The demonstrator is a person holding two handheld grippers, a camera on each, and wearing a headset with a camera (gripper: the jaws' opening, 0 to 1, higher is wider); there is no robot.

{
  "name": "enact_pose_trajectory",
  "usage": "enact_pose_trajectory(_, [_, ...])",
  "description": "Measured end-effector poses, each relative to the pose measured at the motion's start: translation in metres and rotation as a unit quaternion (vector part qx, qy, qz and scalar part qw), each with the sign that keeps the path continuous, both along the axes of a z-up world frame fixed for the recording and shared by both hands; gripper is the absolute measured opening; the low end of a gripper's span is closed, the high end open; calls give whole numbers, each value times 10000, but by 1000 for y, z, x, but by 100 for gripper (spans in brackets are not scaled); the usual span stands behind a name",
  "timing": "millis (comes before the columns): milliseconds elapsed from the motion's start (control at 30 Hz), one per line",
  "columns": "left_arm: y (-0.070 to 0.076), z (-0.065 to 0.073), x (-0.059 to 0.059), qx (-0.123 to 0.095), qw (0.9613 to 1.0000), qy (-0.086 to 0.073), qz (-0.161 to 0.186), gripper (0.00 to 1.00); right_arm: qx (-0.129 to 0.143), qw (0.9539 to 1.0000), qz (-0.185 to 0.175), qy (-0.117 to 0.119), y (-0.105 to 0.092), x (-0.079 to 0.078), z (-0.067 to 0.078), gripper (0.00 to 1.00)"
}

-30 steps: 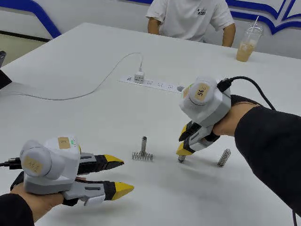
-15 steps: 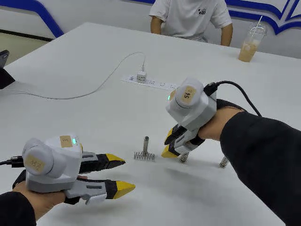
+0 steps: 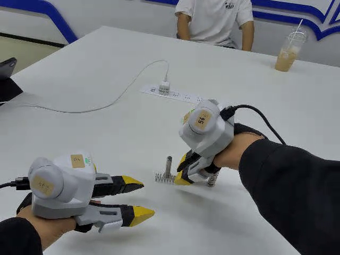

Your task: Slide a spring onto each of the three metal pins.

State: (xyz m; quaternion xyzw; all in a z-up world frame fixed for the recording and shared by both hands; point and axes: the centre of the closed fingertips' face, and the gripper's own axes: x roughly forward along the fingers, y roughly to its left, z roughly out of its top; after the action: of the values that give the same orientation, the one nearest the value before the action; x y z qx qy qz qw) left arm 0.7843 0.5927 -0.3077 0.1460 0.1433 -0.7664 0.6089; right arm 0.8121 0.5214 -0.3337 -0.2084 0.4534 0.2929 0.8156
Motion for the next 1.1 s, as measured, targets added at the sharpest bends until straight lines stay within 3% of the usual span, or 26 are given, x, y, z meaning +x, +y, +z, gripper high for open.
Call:
enact_pose_trajectory(400, [2,0,1,12,10000,31,57,36,49,9999,-17,152,2,0,-15,12])
enact_pose_trajectory(667, [3,-1,1,27,10000,34,82,35,134,9996,-46,223,6,-5,-16,12])
enact_pose_trajectory(1100, [2,-4,-3,64,10000,-13,22,34,32,9993,231,296,18,-34,-6,12])
